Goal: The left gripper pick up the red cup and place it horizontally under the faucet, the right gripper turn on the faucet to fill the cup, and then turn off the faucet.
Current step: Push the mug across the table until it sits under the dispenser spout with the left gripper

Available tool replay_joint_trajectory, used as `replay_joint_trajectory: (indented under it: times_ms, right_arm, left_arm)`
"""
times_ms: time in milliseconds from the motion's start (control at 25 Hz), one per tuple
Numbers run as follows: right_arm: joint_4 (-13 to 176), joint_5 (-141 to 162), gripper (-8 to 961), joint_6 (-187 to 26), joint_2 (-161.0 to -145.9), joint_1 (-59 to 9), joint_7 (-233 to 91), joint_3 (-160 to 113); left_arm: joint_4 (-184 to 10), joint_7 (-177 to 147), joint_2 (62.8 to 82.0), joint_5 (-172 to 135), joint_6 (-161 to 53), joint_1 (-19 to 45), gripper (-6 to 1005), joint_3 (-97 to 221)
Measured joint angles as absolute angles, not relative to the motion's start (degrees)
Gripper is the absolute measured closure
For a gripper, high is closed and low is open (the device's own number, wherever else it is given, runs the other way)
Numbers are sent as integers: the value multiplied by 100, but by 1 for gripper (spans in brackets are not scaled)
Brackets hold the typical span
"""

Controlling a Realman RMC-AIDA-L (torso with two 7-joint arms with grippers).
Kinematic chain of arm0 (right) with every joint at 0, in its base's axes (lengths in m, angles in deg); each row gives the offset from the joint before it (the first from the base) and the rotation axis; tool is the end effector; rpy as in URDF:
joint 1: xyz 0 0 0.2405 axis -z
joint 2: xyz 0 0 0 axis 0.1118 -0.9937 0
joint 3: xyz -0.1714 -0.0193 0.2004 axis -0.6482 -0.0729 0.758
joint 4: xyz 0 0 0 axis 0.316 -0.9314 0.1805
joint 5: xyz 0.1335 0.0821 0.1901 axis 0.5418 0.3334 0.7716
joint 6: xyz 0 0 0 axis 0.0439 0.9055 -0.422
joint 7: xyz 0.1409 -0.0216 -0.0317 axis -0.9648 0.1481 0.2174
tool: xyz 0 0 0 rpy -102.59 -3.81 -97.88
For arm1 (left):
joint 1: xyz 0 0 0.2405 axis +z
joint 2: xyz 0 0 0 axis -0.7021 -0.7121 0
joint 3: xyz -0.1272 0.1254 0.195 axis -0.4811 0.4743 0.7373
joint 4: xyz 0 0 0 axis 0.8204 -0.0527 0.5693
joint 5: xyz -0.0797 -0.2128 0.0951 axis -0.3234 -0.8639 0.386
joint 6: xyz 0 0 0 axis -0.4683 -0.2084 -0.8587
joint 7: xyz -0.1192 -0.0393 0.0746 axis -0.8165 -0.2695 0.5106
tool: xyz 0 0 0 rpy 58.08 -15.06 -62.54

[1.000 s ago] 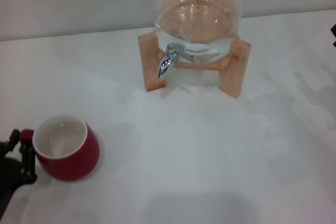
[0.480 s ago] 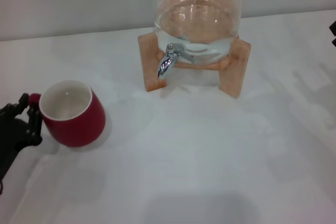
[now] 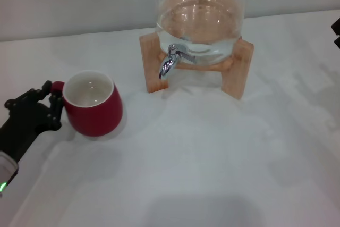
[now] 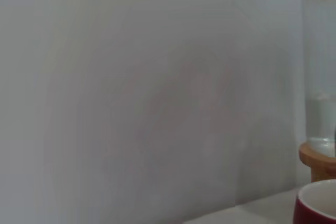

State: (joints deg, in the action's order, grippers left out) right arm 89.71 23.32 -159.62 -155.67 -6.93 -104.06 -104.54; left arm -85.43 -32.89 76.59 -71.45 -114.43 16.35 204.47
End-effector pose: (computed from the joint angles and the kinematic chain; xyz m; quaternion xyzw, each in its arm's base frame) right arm 0.3808 0.2902 0.0378 -0.6464 0.2245 0.4780 0.5507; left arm -0.3437 0.3417 -0.0749 -0.8149 -0.1886 -0.2844 0.4684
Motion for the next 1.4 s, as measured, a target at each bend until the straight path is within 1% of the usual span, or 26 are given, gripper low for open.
replay_joint_trajectory:
  times_ms: [40,480,1400]
  right_arm:
    - [8971,2332,95,-15962,-15567,-696,-10406,-10454]
    - [8978,2332,96,-16008,-15567,-702,-10406,-10449]
    - [9052,2332,96,-16065,-15567,-711,-10406,-10449]
  left_arm:
    - [-8545,-3334,7659,-7054,-11294,1519,822,20446]
    - [-8495,-3599,7663,-6441,-10760,1109,822,20446]
    - [-8498,-4064,7659,-5669,-10486,605,823,20446]
